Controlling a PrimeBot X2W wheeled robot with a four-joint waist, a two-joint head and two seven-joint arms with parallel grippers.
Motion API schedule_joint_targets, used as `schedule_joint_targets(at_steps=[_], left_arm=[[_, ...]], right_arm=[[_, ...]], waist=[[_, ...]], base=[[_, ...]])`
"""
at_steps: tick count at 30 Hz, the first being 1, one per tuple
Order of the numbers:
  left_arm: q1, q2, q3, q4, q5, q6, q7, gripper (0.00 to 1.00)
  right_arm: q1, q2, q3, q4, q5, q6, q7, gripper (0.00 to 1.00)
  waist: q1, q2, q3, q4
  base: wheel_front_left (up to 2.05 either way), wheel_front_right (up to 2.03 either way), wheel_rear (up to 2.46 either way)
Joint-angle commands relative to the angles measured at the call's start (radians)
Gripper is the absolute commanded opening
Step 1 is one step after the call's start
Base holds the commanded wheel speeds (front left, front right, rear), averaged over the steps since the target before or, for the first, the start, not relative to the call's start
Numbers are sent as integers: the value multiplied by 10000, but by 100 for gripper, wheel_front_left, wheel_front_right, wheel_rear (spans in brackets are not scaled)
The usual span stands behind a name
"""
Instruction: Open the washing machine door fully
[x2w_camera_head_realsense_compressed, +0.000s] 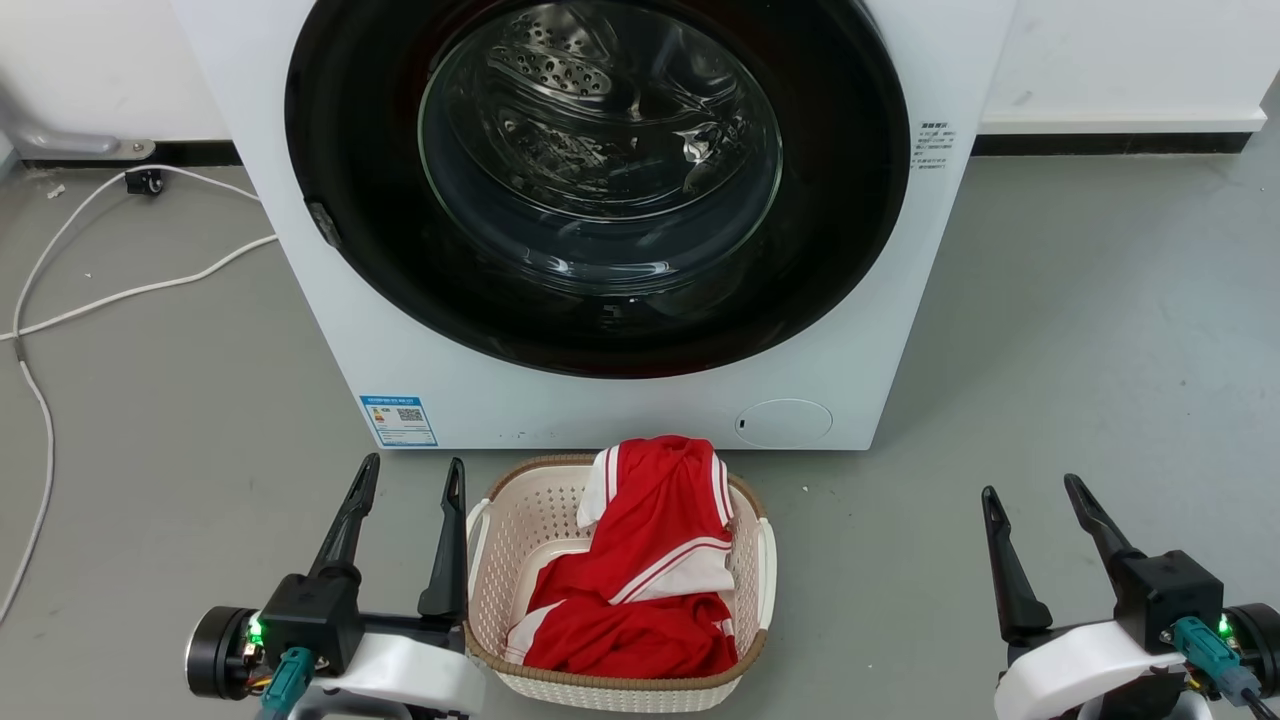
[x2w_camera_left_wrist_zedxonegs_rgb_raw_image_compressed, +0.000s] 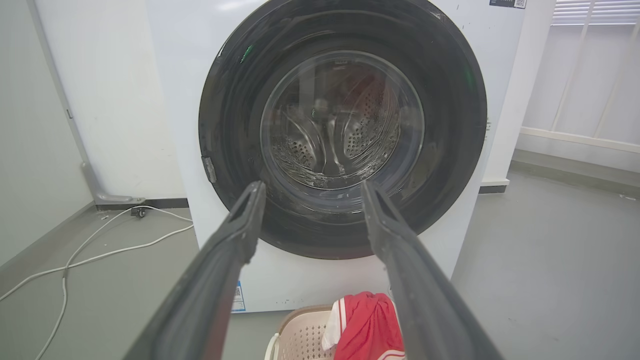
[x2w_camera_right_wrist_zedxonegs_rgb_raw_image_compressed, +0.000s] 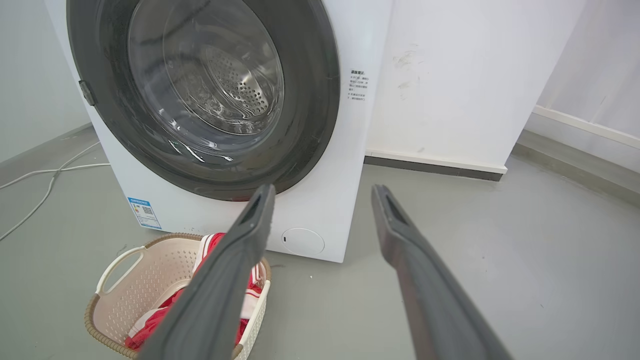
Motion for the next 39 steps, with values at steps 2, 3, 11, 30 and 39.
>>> schedule_joint_targets(at_steps=[2,3,11,30,39], left_arm=[[76,13,20,26,8,56,-49,100],[73,13,26,38,-6,65,-49,100],[68,13,23,98,-28,94,-49,100],[42,13,44,134,-126,75,-49,100],[79,11,20,143,-178,88,-49,100]], right_arm=[[64,12,-9,42,81,-7,-60,100],[56,12,-5,53,107,-7,-63,100],[45,13,4,94,156,-7,-106,100],[-169,11,21,115,2021,-7,-555,0],[-681,13,-96,571,12262,-5,-1183,0]], waist=[[0,0,7,-16],[0,0,7,-21],[0,0,14,-47],[0,0,-7,-69],[0,0,-37,-118]], base=[[0,0,0],[0,0,0],[0,0,0],[0,0,0],[0,0,0]])
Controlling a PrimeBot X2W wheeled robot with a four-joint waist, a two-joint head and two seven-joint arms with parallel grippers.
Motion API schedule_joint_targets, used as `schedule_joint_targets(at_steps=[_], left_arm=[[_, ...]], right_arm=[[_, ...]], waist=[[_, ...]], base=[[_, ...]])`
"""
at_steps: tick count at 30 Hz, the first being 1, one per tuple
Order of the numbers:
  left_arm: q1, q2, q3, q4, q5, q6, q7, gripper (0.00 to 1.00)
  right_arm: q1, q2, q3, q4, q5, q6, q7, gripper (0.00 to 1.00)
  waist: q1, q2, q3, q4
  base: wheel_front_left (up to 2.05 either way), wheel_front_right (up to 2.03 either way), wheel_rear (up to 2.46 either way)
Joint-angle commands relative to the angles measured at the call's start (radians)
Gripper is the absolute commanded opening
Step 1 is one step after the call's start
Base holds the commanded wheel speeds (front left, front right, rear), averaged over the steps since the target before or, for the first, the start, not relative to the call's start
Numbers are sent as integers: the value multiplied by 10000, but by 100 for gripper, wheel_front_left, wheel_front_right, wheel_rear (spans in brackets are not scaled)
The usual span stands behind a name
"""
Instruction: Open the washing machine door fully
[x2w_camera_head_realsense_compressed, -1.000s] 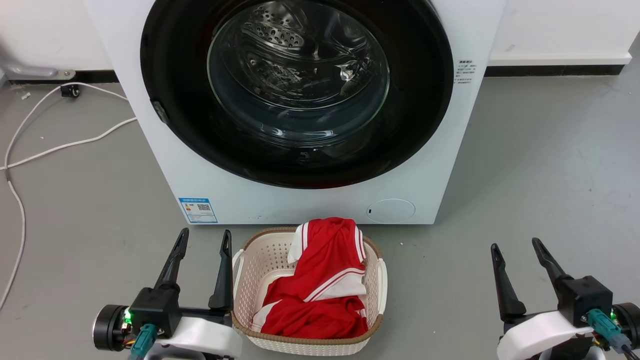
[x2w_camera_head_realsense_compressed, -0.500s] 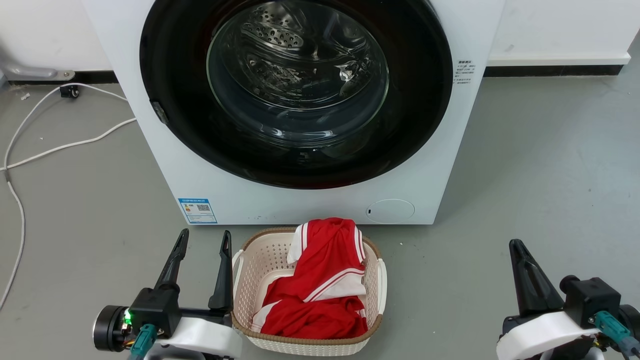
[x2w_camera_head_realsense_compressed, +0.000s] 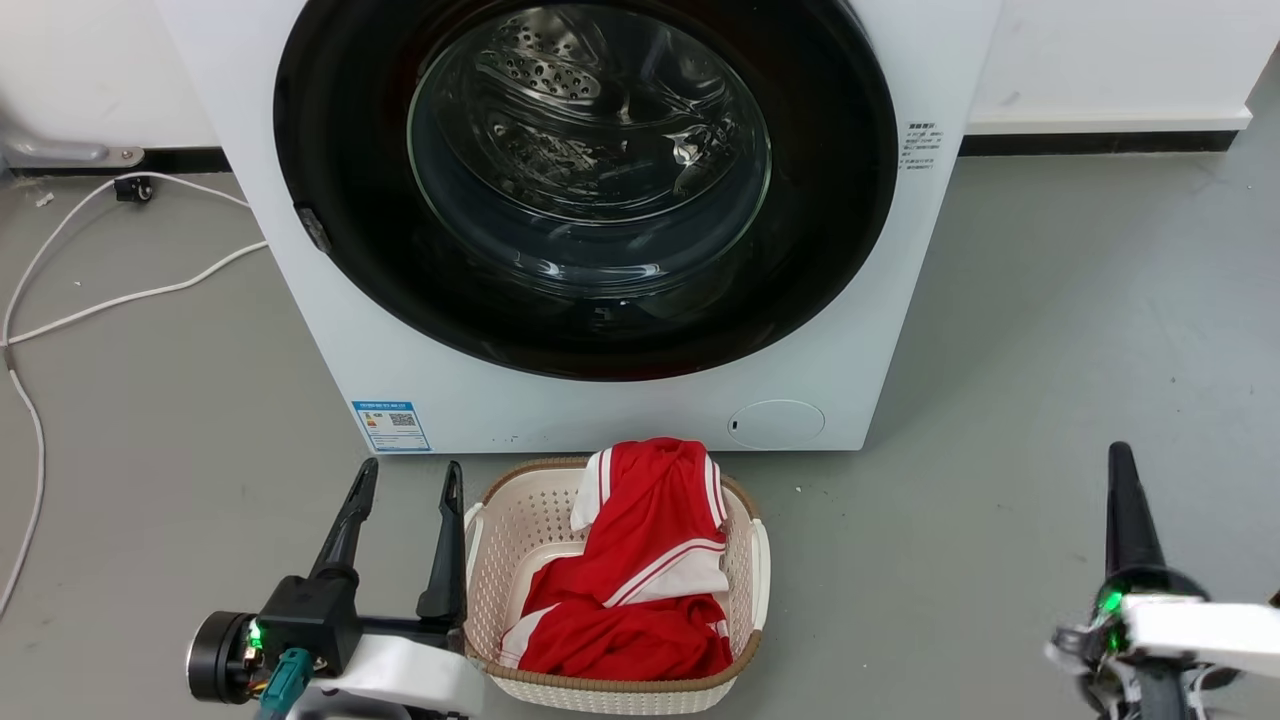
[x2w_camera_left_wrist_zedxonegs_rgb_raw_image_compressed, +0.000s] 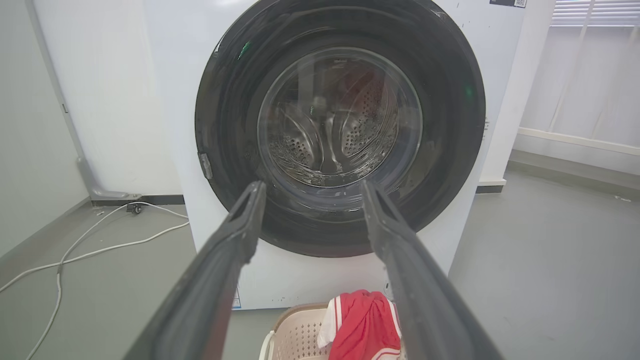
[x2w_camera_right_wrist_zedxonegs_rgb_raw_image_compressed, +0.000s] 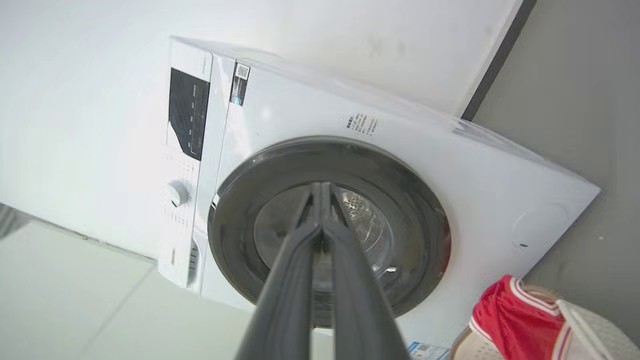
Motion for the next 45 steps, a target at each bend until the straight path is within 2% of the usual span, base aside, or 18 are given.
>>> schedule_joint_targets(at_steps=[1,5,11,15,19,24,30,33,36,45], left_arm=[[77,6,3,11,-36,21,-26,100],[85,6,19,-31,-64,45,-26,100],[-201,34,55,-156,1,-18,-26,100],[-434,37,47,-236,17,-73,-24,100],[-769,38,30,-325,17,-126,-24,100],[-1128,35,4,-493,21,-205,-26,100],[-1416,41,-13,-743,55,-290,-24,100],[-1546,37,-6,-856,43,-333,-24,100],[-1670,52,10,-906,45,-350,-24,100],[-2146,81,-22,-1159,27,-471,-24,100]], right_arm=[[-170,9,0,5,655,-3,-46,0],[-674,6,-298,28,3810,-3,31,0],[-1892,-569,-774,830,5589,-3,408,0],[-3235,-1352,-665,1768,6293,-3,559,0],[-4743,-2237,-274,2907,6651,-2,714,0],[-6911,-3479,687,4601,6780,-2,1199,0],[-9607,-4522,2448,6625,6383,-2,2182,0],[-10973,-4705,3356,7587,6153,-2,2866,0],[-12191,-4616,4191,8489,5935,-2,3645,0],[-14838,-3740,6010,10852,5040,-2,5372,0]], waist=[[0,0,1,0],[0,0,43,-40],[0,0,376,-71],[0,0,781,-27],[0,0,1263,79],[0,0,1812,218],[0,0,2422,385],[0,0,2727,443],[0,0,3017,483],[0,0,3842,676]], base=[[0,0,0],[0,0,0],[0,0,0],[0,0,0],[0,0,0],[0,0,0],[0,0,0],[0,0,0],[0,0,0],[0,0,0]])
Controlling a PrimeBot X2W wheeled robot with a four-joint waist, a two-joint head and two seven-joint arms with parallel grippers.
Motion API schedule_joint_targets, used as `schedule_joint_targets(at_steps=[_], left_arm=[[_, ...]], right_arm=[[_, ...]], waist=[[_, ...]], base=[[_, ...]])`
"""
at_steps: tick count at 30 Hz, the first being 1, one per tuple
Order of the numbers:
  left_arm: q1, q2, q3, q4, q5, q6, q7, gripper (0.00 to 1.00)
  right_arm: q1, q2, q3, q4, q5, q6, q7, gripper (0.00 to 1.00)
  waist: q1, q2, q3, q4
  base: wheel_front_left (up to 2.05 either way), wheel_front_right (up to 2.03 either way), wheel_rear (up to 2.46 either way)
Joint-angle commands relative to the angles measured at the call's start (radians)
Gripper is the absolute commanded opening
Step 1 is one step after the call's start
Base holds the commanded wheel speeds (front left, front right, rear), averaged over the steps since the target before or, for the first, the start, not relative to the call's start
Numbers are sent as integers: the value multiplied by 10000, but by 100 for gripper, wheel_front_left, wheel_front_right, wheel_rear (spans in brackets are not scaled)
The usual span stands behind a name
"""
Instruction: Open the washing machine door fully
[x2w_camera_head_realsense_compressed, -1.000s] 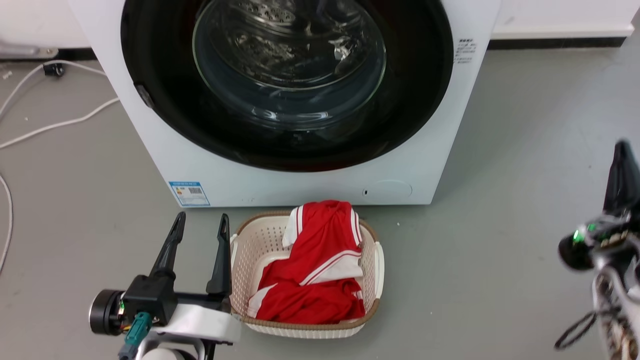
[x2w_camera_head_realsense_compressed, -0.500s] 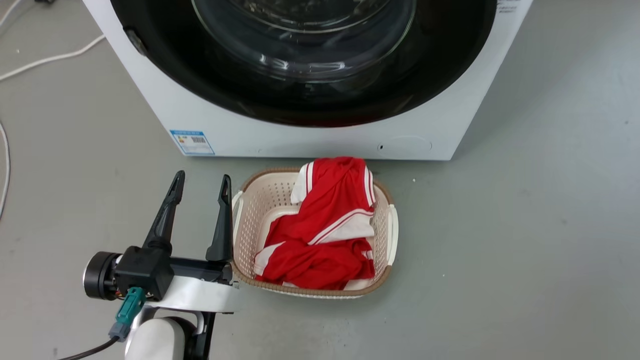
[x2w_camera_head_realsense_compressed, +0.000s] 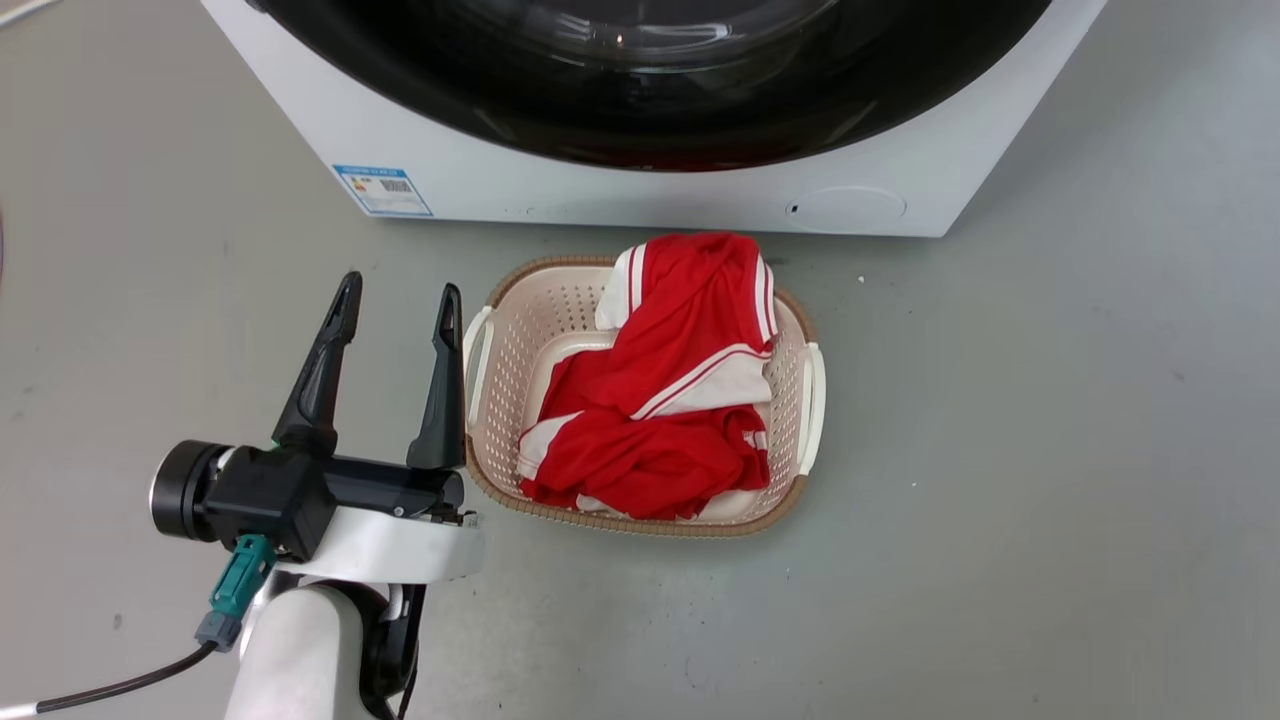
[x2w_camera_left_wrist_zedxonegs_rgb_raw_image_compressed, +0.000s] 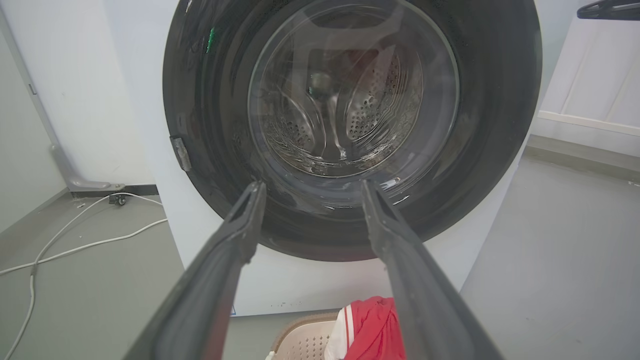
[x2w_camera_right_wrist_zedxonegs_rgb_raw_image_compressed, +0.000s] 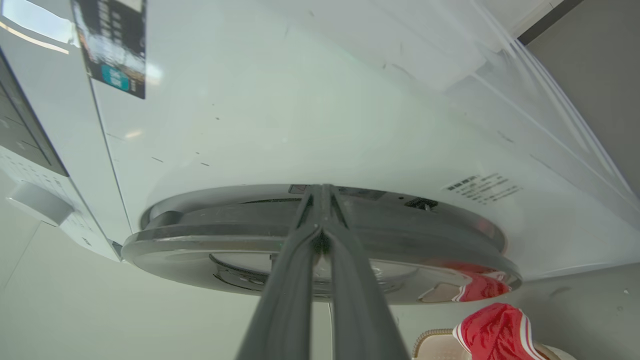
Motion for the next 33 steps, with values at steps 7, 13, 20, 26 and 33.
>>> schedule_joint_targets(at_steps=[7,13,20,26,33], left_arm=[[-428,19,44,-121,-55,-73,-22,100],[-520,13,75,-128,-30,-117,-22,100],[-631,-3,52,-69,-12,-142,-24,100],[-627,-14,53,-14,-24,-151,-22,100],[-587,-27,54,71,-68,-150,-22,100]], right_arm=[[-1233,525,578,981,-416,0,795,0],[-1537,676,719,1144,-506,0,1194,0],[-1453,912,672,892,-265,3,2215,0],[-1098,794,586,619,-59,11,3041,0],[-562,734,425,193,344,-3,4125,0]], waist=[[-2,0,749,271],[-2,0,980,294],[-2,0,1051,298],[-2,0,990,245],[-2,0,795,149]], base=[[0,0,0],[0,0,0],[0,0,0],[0,0,0],[0,0,0]])
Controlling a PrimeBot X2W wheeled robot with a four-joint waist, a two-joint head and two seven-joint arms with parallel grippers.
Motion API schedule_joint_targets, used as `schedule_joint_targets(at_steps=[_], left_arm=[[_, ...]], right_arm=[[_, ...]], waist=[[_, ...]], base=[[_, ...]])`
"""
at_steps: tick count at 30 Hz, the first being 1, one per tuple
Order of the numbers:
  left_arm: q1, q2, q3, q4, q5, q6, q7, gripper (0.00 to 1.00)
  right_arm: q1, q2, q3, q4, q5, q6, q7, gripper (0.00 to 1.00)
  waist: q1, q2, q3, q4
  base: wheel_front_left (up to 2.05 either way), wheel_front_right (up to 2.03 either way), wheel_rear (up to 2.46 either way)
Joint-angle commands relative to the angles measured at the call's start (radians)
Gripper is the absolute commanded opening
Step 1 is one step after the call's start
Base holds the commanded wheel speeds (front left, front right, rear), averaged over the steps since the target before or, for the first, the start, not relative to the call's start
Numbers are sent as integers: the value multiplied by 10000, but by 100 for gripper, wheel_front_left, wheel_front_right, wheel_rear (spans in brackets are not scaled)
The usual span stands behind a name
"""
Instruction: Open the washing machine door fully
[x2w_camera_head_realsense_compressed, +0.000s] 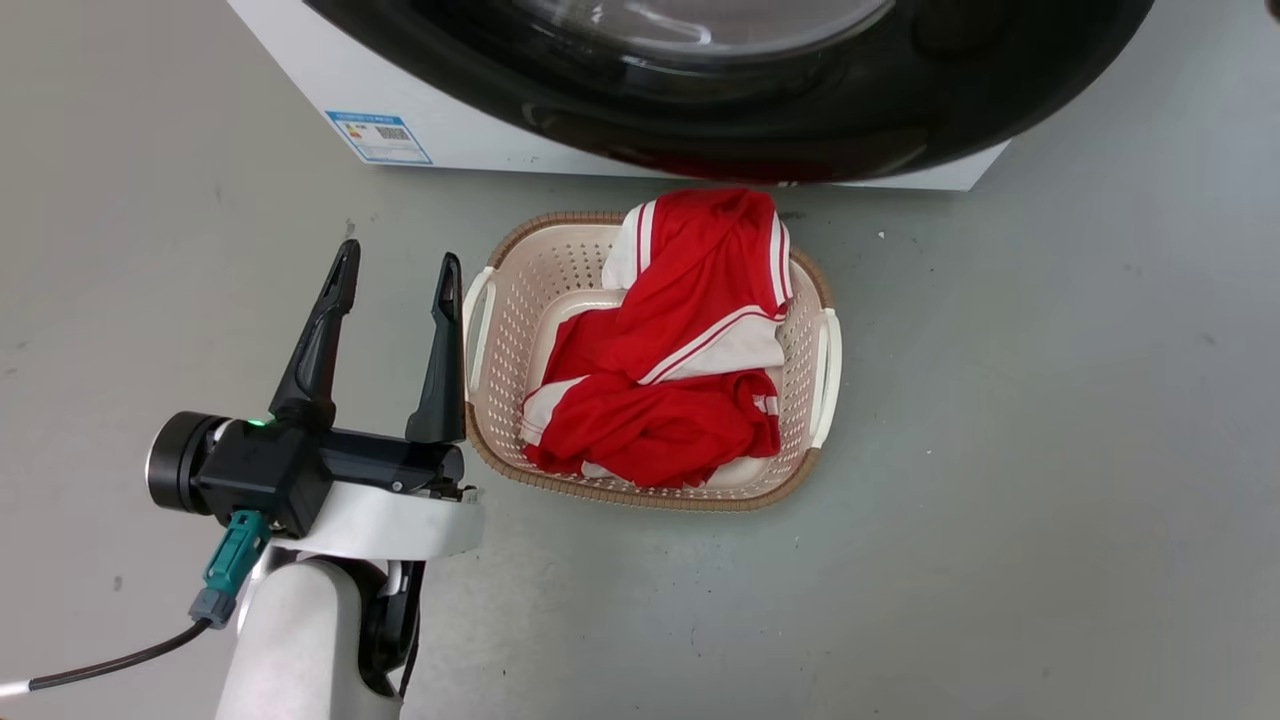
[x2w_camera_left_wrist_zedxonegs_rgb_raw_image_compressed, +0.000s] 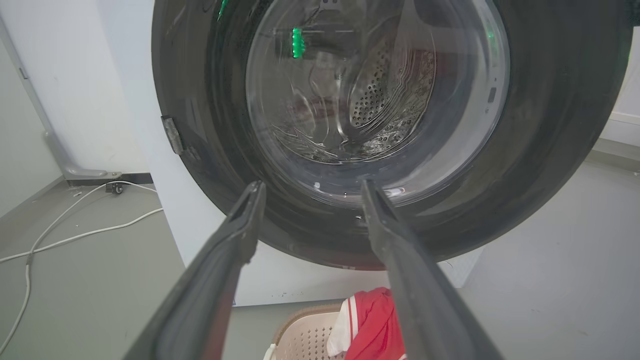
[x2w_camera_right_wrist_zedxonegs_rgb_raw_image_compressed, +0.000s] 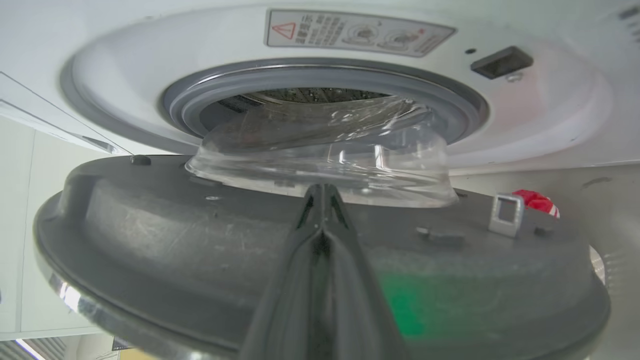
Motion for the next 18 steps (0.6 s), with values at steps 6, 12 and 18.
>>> schedule_joint_targets(at_steps=[6,12,18], left_arm=[[53,-11,39,86,-48,-9,-22,100],[333,-15,32,262,6,47,-22,100],[761,-17,18,468,71,120,-22,100]], right_arm=[[837,123,40,-496,338,-3,986,0],[1938,203,65,-1319,672,-3,1510,0],[3444,380,242,-2352,997,-2,1796,0]], waist=[[0,0,-297,-110],[0,0,-907,-216],[0,0,-1768,-333]], base=[[0,0,0],[0,0,0],[0,0,0]])
